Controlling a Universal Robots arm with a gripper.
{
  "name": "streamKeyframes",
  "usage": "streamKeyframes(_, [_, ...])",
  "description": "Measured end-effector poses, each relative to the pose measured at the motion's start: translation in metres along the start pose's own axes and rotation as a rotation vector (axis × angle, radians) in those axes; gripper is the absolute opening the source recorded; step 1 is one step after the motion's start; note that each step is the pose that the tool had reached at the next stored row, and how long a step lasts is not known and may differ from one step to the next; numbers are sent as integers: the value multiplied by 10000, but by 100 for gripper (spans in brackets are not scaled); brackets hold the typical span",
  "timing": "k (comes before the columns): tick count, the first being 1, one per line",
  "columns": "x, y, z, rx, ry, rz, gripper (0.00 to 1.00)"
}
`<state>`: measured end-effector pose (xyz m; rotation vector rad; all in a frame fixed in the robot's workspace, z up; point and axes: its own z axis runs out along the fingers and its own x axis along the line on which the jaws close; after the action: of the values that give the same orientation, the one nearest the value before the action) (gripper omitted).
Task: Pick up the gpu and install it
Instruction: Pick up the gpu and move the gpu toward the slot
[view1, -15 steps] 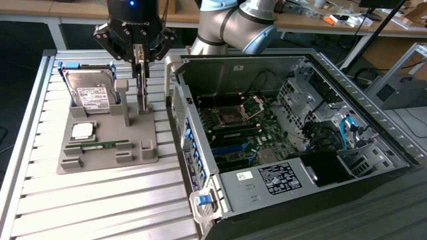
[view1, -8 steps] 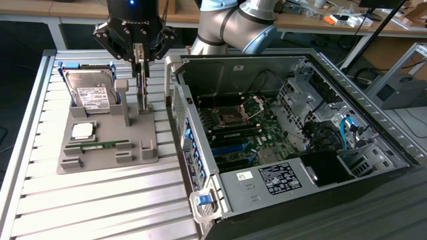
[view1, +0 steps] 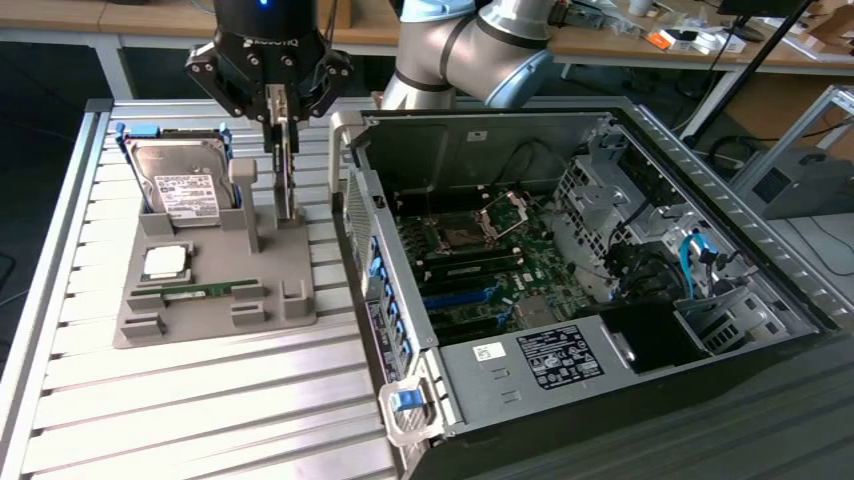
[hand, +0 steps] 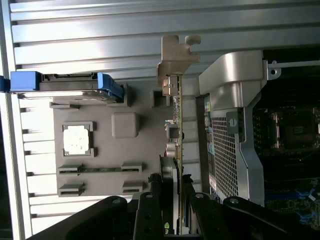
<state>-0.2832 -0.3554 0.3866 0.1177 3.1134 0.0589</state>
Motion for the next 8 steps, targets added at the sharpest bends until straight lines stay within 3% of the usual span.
streamKeyframes(8, [-1, 1, -23, -2, 0, 0, 27])
